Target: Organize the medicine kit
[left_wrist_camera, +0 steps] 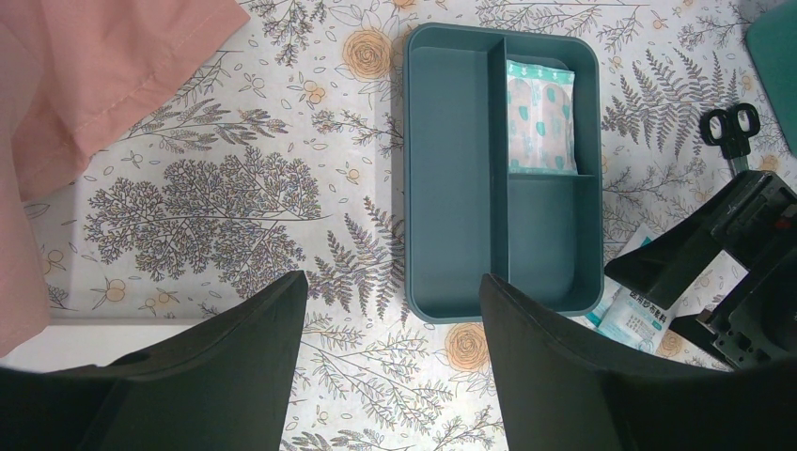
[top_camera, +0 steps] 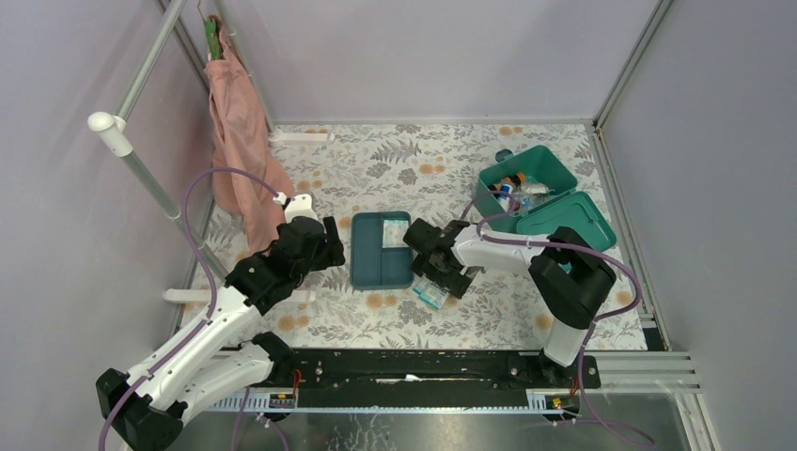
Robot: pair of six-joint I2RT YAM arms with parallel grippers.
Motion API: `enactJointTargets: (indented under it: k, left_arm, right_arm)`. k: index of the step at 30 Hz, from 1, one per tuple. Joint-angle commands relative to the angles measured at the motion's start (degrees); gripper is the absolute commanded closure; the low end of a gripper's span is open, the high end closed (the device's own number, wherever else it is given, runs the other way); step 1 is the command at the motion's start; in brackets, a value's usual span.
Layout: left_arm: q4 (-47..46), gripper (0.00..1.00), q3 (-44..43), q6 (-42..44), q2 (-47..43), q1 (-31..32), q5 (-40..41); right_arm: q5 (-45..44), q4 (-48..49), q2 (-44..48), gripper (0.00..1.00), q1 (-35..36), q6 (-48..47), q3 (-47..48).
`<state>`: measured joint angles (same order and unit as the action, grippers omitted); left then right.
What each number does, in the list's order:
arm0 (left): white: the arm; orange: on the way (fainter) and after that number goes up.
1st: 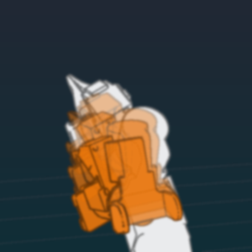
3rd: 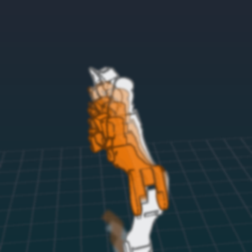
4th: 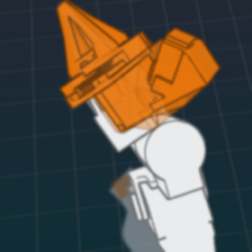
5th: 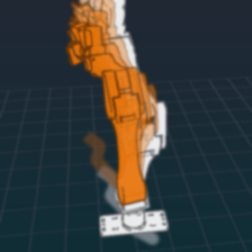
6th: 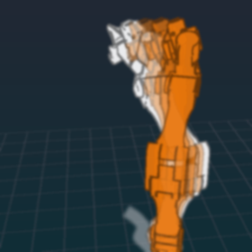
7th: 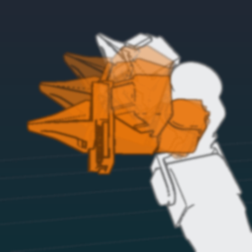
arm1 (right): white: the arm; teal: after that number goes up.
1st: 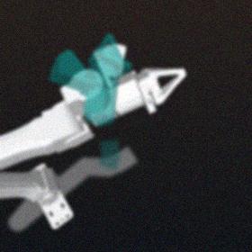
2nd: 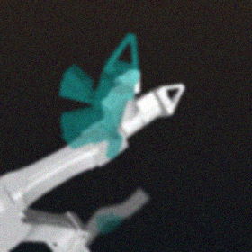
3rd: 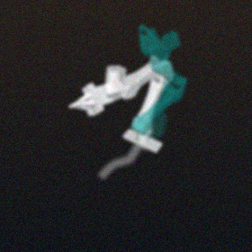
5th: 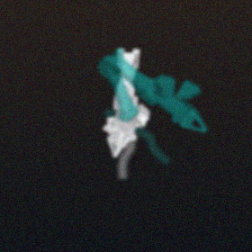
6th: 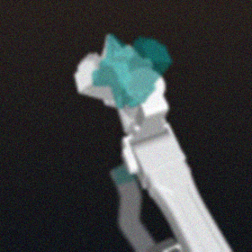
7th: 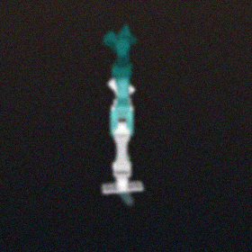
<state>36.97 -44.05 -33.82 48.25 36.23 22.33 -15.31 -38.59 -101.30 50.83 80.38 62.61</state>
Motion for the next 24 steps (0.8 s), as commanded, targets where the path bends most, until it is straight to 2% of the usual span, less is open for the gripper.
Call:
enactJointTargets:
  k: [1, 12, 24]
  left_arm:
    - [-0.32, 0.24, -0.60, 0.91, -0.13, -0.28, 0.88]
    - [-0.40, 0.24, -0.60, 0.95, 0.00, -0.28, 0.85]
    - [-0.47, 0.24, -0.65, 0.95, 0.08, -0.29, 1.04]
  right_arm:
    - [-0.02, -0.72, -2.32, 0.00, 1.51, 0.42, 1.88]
    - [-2.27, -6.70, -6.61, 0.03, 2.15, 1.63, 5.31]
    - [-0.77, -2.47, -5.79, 0.15, 2.15, 2.15, -0.11]
